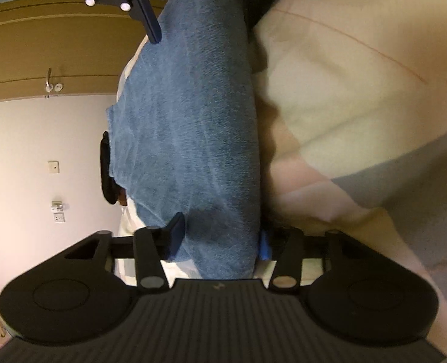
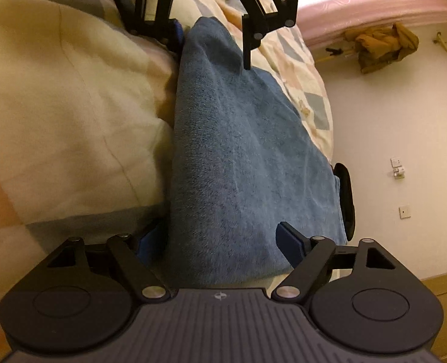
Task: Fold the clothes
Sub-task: 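Grasp the folded edge of the jeans with both grippers, then lift the folded edge and fold it over the jeans with both grippers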
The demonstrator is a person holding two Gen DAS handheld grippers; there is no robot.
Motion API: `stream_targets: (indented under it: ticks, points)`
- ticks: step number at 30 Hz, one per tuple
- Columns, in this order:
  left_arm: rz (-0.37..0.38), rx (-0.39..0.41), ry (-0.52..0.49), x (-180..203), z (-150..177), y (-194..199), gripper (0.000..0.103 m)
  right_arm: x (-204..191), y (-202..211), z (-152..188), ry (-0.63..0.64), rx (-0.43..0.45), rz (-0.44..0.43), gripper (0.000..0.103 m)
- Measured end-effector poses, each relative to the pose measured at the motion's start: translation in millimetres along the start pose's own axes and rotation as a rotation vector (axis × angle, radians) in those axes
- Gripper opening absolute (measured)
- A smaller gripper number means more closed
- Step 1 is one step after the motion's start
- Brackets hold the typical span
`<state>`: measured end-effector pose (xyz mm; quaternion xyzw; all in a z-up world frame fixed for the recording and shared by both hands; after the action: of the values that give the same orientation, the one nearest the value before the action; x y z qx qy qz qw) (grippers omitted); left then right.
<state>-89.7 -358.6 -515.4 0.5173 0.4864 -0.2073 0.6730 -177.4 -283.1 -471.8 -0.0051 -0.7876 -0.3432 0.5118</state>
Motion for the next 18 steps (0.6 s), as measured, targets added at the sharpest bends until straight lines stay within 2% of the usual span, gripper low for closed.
stream_targets:
  ticks: [5, 7, 9, 10, 13, 18]
  points:
    - [0.005, 0.015, 0.021, -5, 0, 2, 0.030, 3, -6, 5, -0.004, -0.001, -0.020, 0.060]
    - [0.028, 0.016, 0.051, -13, 0, 3, 0.027, 4, -3, 5, -0.016, 0.001, -0.056, 0.049]
    - [0.054, 0.002, 0.114, -27, 1, 4, 0.025, 12, -2, 5, -0.051, -0.002, -0.104, 0.043]
    - [0.068, -0.008, 0.154, -36, 1, 4, 0.024, 17, -1, 5, -0.070, -0.003, -0.130, 0.036]
    - [0.108, -0.038, 0.271, -61, 3, 5, 0.022, 40, -1, 5, -0.180, -0.004, -0.245, 0.028]
    - [0.175, -0.088, 0.466, -102, 5, 7, 0.021, 93, -5, 14, -0.438, 0.004, -0.506, 0.022]
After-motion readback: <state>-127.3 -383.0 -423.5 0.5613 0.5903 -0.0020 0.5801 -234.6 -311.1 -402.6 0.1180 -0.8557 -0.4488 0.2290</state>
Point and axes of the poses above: each gripper's, at about its wrist camera, not at the fingertips, and y roughly against the way its jaws point, x to its right, z to its underside, the point moved 6 cm from there along -y, roughly the way its jaws point, and after that the axes turned 8 degrees about x, right-handed, at the moved point
